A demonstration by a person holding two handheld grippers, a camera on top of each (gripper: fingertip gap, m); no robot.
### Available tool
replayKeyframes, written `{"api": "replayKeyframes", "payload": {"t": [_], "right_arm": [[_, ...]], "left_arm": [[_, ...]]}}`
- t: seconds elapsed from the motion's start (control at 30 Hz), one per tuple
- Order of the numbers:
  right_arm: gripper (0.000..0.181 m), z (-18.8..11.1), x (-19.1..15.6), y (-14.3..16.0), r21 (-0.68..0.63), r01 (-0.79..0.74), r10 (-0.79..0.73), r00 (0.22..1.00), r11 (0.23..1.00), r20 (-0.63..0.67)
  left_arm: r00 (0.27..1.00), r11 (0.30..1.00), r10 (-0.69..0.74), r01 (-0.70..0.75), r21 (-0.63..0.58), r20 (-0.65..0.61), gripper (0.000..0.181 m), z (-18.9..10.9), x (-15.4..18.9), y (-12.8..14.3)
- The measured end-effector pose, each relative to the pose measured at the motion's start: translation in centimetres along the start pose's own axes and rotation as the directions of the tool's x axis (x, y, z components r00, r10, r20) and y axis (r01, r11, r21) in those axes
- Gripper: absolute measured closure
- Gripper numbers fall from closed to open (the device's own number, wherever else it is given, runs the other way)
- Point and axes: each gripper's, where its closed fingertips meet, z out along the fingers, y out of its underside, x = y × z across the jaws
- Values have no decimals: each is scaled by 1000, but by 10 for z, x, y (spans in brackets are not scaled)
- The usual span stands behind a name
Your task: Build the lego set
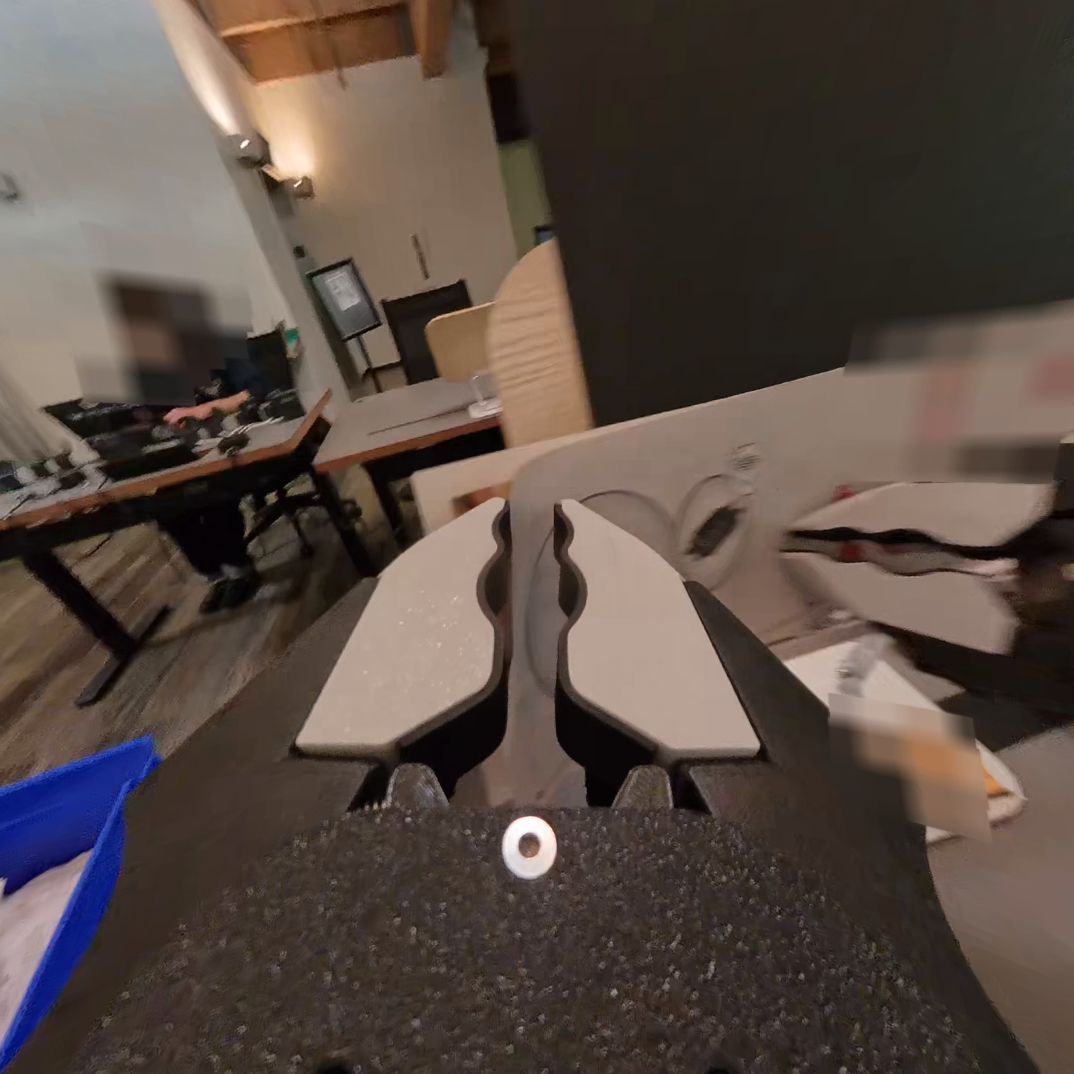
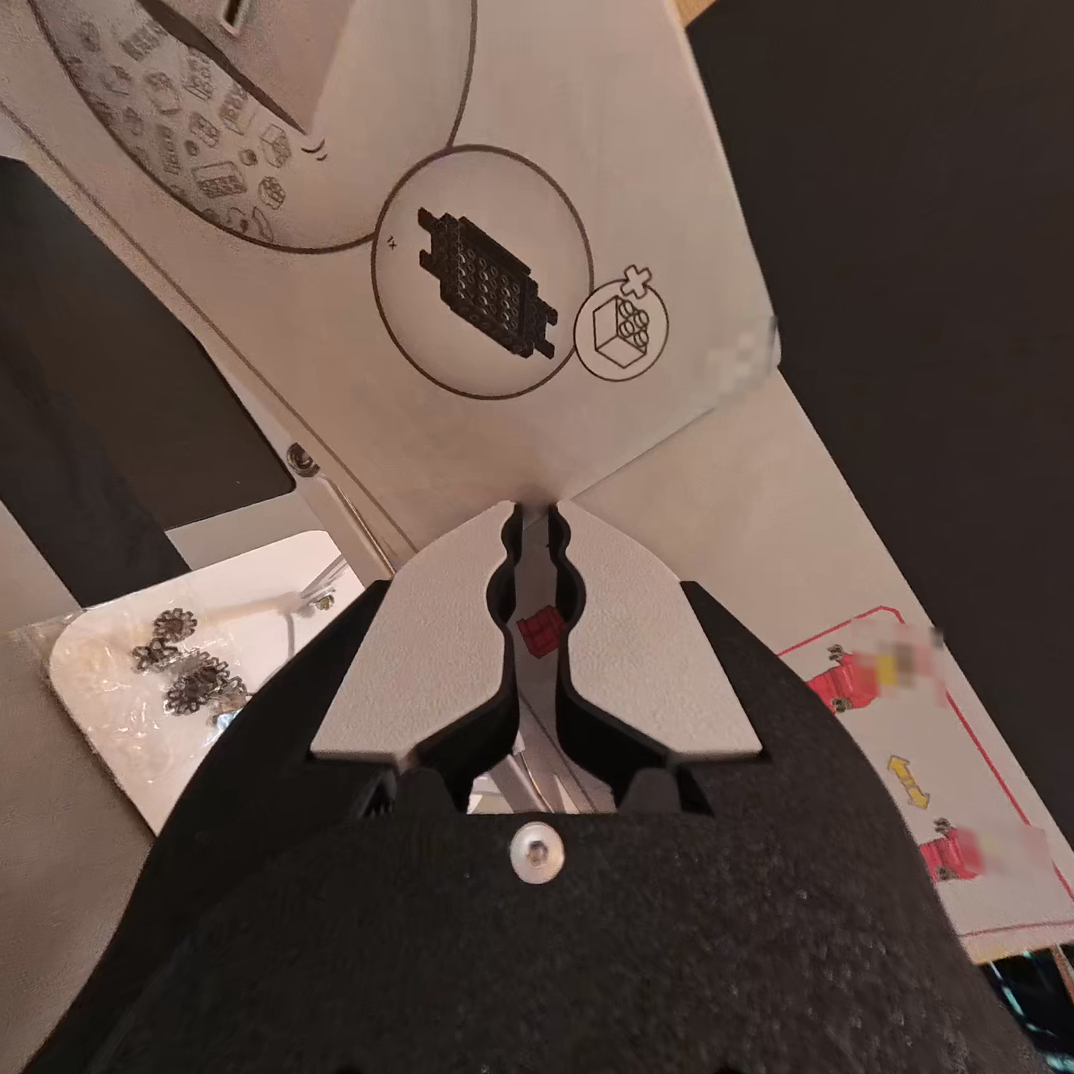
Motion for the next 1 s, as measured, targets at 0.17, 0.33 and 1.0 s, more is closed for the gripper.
{"api": "replayKeyframes", "payload": {"t": [0.17, 0.33, 1.0], "right_arm": [[174, 0, 1, 1, -15, -65, 65, 998, 998, -14], [176, -2, 0, 3, 28, -119, 119, 993, 992, -7], [178, -2, 4, 6, 57, -421, 403, 892, 905, 204]], "left_arm": [[992, 997, 77, -75, 24, -99, 167, -10, 72, -19], [978, 978, 180, -168, 120, -103, 180, -35, 107, -38], [965, 996, 71, -81, -30, -251, 171, -23, 186, 2]]}}
